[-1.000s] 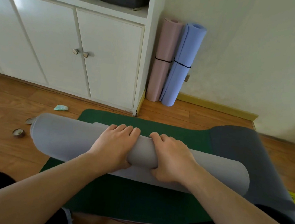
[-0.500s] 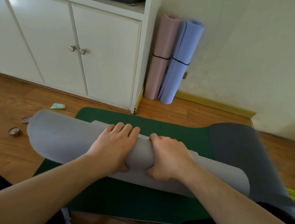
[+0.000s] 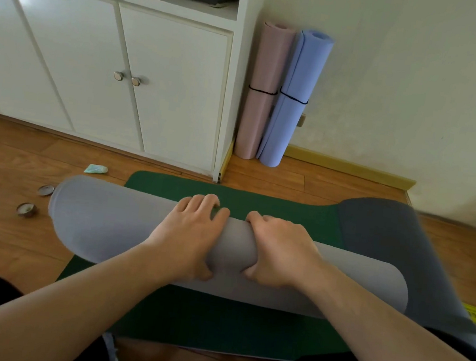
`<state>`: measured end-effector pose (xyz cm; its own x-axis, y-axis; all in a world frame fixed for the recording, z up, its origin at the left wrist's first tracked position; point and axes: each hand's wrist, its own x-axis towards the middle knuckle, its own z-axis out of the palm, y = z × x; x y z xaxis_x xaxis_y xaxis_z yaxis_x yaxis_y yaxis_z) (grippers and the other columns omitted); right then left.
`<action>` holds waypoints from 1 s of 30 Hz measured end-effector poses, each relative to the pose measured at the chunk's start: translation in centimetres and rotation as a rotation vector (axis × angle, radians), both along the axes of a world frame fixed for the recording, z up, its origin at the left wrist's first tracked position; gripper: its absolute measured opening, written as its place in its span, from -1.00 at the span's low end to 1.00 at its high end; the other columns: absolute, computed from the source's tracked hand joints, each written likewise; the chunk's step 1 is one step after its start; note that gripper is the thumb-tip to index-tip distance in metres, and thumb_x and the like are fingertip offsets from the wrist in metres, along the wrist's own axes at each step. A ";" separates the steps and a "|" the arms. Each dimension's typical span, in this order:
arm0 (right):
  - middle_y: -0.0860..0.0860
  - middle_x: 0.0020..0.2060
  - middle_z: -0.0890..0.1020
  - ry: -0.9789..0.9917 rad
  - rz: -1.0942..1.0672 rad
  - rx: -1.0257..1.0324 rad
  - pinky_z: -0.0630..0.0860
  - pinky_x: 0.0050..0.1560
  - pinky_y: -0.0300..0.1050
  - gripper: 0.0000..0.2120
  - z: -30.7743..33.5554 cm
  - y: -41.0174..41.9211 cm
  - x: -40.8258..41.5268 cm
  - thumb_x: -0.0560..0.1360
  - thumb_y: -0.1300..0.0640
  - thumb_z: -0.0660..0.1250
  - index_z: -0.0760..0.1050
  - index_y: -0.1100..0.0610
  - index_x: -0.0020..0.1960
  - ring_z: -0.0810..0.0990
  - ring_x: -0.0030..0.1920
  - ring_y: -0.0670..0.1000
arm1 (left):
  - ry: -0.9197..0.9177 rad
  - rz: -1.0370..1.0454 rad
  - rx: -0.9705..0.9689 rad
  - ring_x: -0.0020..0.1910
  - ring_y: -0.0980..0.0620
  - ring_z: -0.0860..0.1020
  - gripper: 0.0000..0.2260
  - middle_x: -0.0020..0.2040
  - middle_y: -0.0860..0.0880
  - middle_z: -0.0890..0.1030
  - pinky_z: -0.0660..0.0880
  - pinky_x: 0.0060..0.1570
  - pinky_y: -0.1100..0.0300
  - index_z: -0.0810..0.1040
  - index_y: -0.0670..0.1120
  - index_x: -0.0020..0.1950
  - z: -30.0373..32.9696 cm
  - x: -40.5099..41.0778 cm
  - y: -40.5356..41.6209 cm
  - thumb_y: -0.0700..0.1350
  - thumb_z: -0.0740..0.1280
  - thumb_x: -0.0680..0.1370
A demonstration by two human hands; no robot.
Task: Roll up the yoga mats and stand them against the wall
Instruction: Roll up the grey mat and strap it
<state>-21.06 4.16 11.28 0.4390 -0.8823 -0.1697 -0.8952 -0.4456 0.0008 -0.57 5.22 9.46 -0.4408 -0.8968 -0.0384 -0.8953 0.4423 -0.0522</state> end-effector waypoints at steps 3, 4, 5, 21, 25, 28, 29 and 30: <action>-0.11 0.06 0.57 -0.021 -0.032 0.046 0.55 -0.08 0.03 -0.32 0.3 -0.3 -0.1 0.28 -0.29 0.54 0.33 -0.10 0.26 0.62 0.05 0.06 | -0.033 0.000 -0.062 0.35 -0.12 0.42 -0.06 0.37 -0.06 0.40 0.38 0.41 -0.04 0.20 -0.04 0.53 -0.4 -0.5 -0.1 0.28 0.55 0.32; -0.10 0.09 0.56 -0.032 -0.029 0.050 0.56 -0.06 0.03 -0.29 0.3 -0.2 -0.1 0.29 -0.28 0.54 0.32 -0.11 0.30 0.62 0.09 0.06 | 0.006 0.000 -0.074 0.30 -0.09 0.46 -0.14 0.33 -0.03 0.46 0.41 0.36 -0.02 0.25 -0.03 0.48 -0.5 -0.5 -0.3 0.26 0.55 0.33; -0.08 0.15 0.56 -0.035 -0.024 0.047 0.57 0.01 0.04 -0.23 0.3 -0.2 -0.2 0.30 -0.28 0.55 0.30 -0.09 0.38 0.61 0.15 0.07 | 0.046 0.001 -0.077 0.26 -0.07 0.49 -0.20 0.29 -0.01 0.50 0.43 0.33 0.00 0.28 -0.02 0.42 -0.5 -0.5 -0.5 0.24 0.55 0.33; -0.10 0.13 0.57 -0.021 -0.002 -0.006 0.52 -0.04 0.00 -0.26 0.5 -0.4 0.0 0.30 -0.31 0.52 0.33 -0.08 0.35 0.60 0.14 0.05 | -0.016 0.013 -0.084 0.30 -0.13 0.39 -0.06 0.34 -0.07 0.38 0.41 0.35 -0.06 0.26 -0.04 0.49 -0.3 -0.5 -0.2 0.26 0.59 0.26; -0.03 0.37 0.47 -0.015 0.022 -0.020 0.46 0.32 0.02 0.00 0.4 0.0 -0.1 0.30 -0.31 0.57 0.17 -0.04 0.56 0.50 0.34 0.08 | 0.127 0.010 -0.071 0.20 -0.04 0.49 -0.28 0.24 0.02 0.52 0.46 0.27 0.01 0.36 0.01 0.38 -0.1 -0.3 -0.9 0.19 0.56 0.33; -0.01 0.40 0.40 0.056 0.048 -0.047 0.40 0.43 0.06 0.11 0.5 0.1 -0.1 0.29 -0.32 0.61 0.09 0.01 0.60 0.43 0.39 0.11 | 0.209 0.027 -0.016 0.08 0.03 0.56 -0.34 0.13 0.11 0.60 0.44 0.25 0.07 0.37 0.08 0.30 0.3 0.2 -1.2 0.25 0.53 0.31; -0.01 0.37 0.43 0.057 0.051 -0.054 0.43 0.39 0.06 0.05 0.4 0.1 0.0 0.30 -0.31 0.60 0.13 0.00 0.58 0.46 0.35 0.11 | 0.217 0.027 0.012 0.05 0.04 0.57 -0.35 0.11 0.12 0.61 0.42 0.25 0.09 0.36 0.10 0.28 0.5 0.4 -1.2 0.27 0.52 0.31; -0.01 0.33 0.47 0.046 0.055 -0.066 0.46 0.33 0.06 -0.03 0.3 0.1 0.1 0.32 -0.31 0.58 0.18 0.00 0.53 0.49 0.31 0.10 | 0.219 0.026 0.042 0.05 0.05 0.57 -0.35 0.11 0.13 0.61 0.40 0.27 0.09 0.36 0.12 0.29 0.6 0.6 -1.2 0.27 0.52 0.31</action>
<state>-20.93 4.31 11.58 0.4802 -0.8670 -0.1332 -0.8677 -0.4918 0.0726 0.01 4.03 10.10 -0.4192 -0.9077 0.0181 -0.8946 0.4163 0.1624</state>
